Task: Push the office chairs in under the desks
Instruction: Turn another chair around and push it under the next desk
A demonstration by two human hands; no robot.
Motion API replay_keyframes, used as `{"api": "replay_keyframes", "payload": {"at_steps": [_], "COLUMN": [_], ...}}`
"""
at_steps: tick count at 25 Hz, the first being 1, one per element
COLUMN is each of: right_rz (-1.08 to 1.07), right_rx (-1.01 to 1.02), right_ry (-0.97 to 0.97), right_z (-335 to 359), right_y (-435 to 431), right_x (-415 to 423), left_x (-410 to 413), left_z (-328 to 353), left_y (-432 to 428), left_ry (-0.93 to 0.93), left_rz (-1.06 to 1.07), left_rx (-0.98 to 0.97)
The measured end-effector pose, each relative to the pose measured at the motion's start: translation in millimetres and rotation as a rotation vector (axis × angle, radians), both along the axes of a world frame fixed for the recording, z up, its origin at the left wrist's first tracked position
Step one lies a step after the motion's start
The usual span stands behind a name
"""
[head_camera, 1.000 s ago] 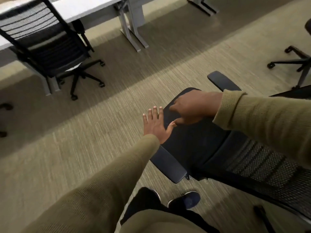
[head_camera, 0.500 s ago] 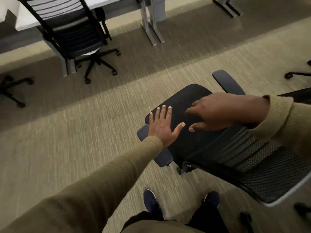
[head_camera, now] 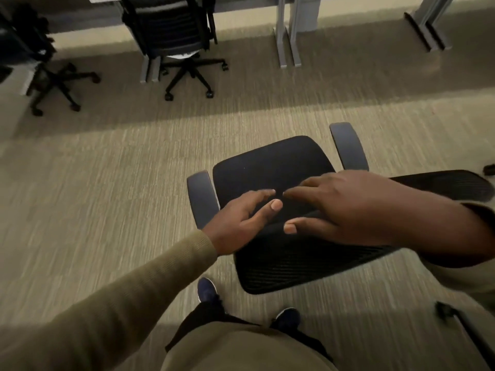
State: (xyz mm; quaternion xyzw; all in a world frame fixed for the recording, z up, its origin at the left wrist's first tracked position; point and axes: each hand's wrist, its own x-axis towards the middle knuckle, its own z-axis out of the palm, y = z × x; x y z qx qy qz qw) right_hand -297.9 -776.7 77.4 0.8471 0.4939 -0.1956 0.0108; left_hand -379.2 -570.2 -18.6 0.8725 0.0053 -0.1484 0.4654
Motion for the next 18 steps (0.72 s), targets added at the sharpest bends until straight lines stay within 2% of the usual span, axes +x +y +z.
{"api": "replay_keyframes", "payload": {"at_steps": [4,8,10,14,18], "right_rz": [-0.011,-0.064,-0.045,-0.064,-0.100], "right_rx": [0.063,0.054,0.098,0.277,0.321], "right_ry": [0.008,-0.074,-0.154,-0.210,-0.204], "right_z": [-16.4,-54.4,-71.9,-86.5,-88.4], "right_y": [-58.2,-87.2,-90.1,-79.7,-61.7], "right_x": [-25.1,-34.9,-32.0,-16.0,-2.5], "left_x": [-41.4,-59.3,-58.5,-39.2,-17.8], "left_z": [30.5,26.5,18.1,12.0,14.5], "left_y": [-42.1,-70.1,-78.9,-70.8,-51.4], "left_ry": [0.010,-0.121,-0.157,-0.249,-0.319], "left_rz": [-0.150,-0.235,-0.237,-0.146,-0.140], "left_rx": [0.028,0.424,0.560,0.604,0.669]}}
